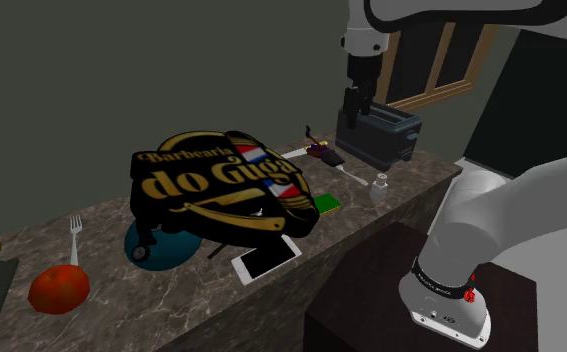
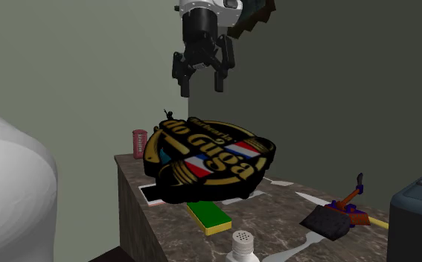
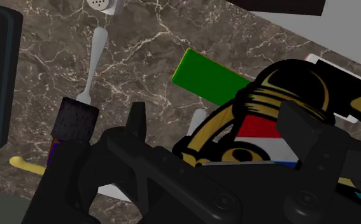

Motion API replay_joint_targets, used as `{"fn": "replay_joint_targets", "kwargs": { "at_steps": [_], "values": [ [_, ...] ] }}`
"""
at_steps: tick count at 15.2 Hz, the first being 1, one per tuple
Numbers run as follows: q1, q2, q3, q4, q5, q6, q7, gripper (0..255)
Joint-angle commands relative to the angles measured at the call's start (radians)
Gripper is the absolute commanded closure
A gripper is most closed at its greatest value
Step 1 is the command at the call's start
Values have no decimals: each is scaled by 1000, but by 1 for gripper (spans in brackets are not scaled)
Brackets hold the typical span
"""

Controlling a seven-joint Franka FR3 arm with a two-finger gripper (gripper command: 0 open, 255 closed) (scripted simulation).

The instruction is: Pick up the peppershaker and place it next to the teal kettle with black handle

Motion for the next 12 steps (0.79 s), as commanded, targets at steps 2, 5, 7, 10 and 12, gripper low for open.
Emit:
{"fn": "replay_joint_targets", "kwargs": {
  "at_steps": [2,5,7,10,12],
  "values": [
    [-4,-23,-14,-41,-11,24,-16,0],
    [-20,-88,-58,-158,-46,96,-63,0],
    [-33,-125,-91,-231,-73,145,-94,0],
    [-58,-173,-146,-333,-120,220,-144,0],
    [-79,-197,-188,-395,-155,272,-179,0]
  ]
}}
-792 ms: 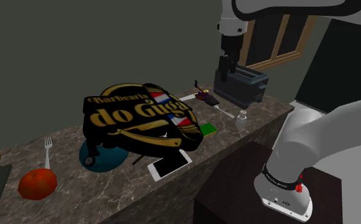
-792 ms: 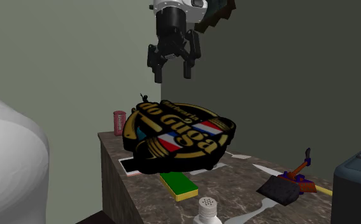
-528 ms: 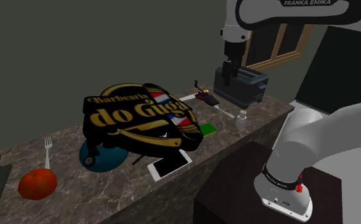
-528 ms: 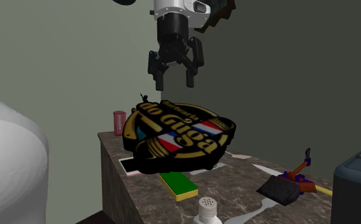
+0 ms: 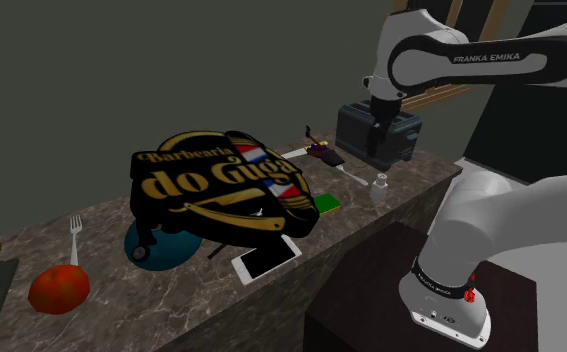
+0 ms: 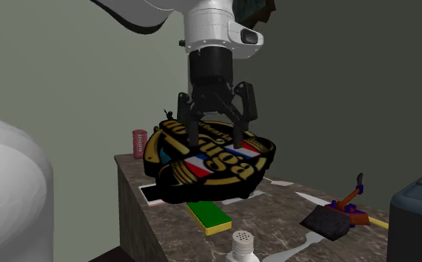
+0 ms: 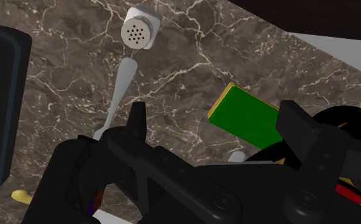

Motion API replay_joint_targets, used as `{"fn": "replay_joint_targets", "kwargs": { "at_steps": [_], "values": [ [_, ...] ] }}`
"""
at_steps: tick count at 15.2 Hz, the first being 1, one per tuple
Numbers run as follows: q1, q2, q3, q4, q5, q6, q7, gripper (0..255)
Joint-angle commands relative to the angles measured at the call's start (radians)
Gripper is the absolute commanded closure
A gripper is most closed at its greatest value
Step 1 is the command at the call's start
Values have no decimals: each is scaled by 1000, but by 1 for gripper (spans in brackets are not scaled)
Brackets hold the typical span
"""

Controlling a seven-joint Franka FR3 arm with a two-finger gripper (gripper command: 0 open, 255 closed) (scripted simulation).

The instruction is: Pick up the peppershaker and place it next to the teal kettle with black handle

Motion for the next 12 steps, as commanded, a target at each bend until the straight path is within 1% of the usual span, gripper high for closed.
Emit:
{"fn": "replay_joint_targets", "kwargs": {
  "at_steps": [1,5,8,12],
  "values": [
    [-23,-16,-49,-60,-41,61,-41,0],
    [-77,-30,-146,-164,-123,179,-116,0],
    [-120,-9,-231,-226,-193,282,-175,0],
    [-130,21,-258,-259,-218,346,-179,0]
  ]
}}
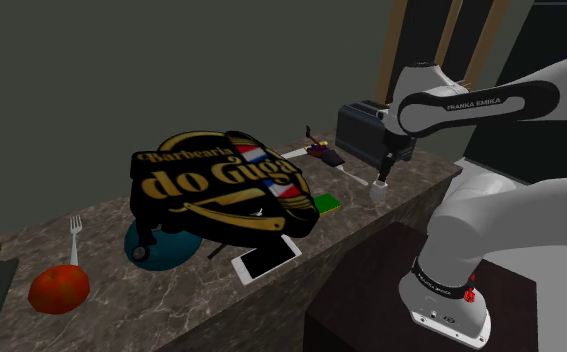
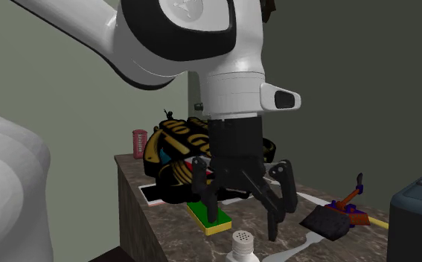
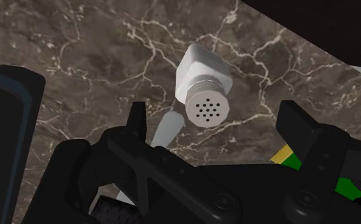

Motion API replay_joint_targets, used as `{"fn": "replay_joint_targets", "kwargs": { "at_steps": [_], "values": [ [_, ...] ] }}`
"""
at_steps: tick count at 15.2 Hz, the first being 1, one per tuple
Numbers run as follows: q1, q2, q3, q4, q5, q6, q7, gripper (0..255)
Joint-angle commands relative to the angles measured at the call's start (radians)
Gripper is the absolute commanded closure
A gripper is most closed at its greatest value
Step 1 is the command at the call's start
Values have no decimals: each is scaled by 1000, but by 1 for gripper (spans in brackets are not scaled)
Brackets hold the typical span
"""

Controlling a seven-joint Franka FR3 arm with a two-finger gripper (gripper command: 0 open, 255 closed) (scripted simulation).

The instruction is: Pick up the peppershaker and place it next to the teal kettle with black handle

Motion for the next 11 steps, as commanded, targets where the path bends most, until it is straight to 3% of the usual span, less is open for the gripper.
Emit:
{"fn": "replay_joint_targets", "kwargs": {
  "at_steps": [1,4,11],
  "values": [
    [-3,20,-14,-18,-14,39,1,0],
    [-8,61,-37,-47,-36,108,4,0],
    [-8,61,-37,-47,-36,108,4,0]
  ]
}}
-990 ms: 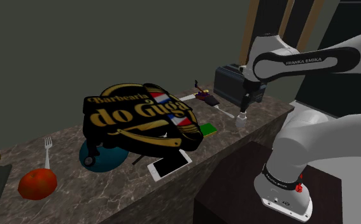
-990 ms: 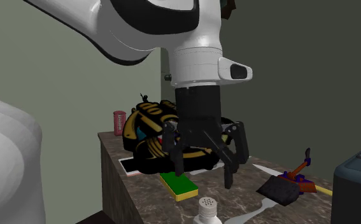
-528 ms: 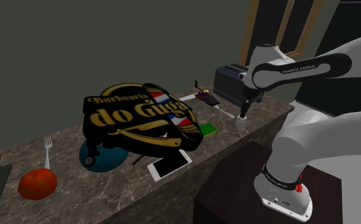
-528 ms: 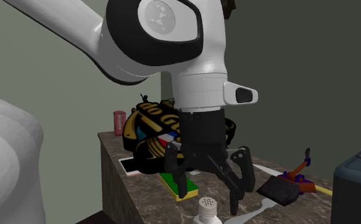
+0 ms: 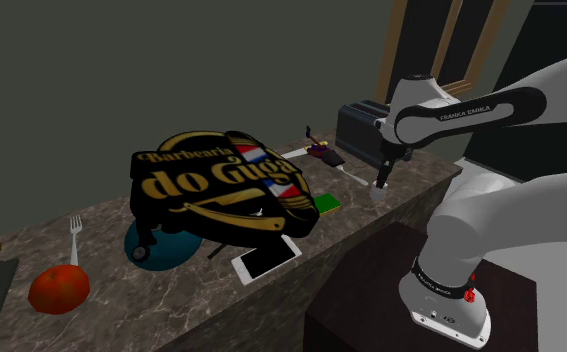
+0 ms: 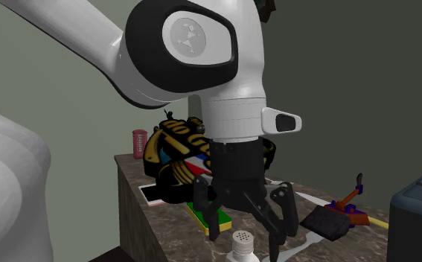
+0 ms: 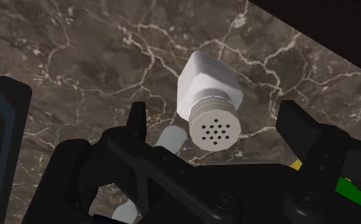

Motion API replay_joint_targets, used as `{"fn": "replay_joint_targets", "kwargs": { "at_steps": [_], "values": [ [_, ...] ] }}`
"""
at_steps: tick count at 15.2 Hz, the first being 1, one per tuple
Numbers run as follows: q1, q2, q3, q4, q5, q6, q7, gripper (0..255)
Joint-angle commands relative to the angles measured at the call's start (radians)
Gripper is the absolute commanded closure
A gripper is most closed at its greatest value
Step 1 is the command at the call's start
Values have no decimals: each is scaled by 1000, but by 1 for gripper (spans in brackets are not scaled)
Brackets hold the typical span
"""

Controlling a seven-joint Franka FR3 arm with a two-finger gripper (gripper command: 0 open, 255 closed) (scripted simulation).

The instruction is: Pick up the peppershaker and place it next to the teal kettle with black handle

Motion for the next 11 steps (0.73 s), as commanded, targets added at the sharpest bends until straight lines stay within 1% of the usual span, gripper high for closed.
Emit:
{"fn": "replay_joint_targets", "kwargs": {
  "at_steps": [1,2,11],
  "values": [
    [0,0,0,0,0,0,0,0],
    [0,0,0,0,0,0,0,255],
    [0,0,0,0,0,0,0,255]
  ]
}}
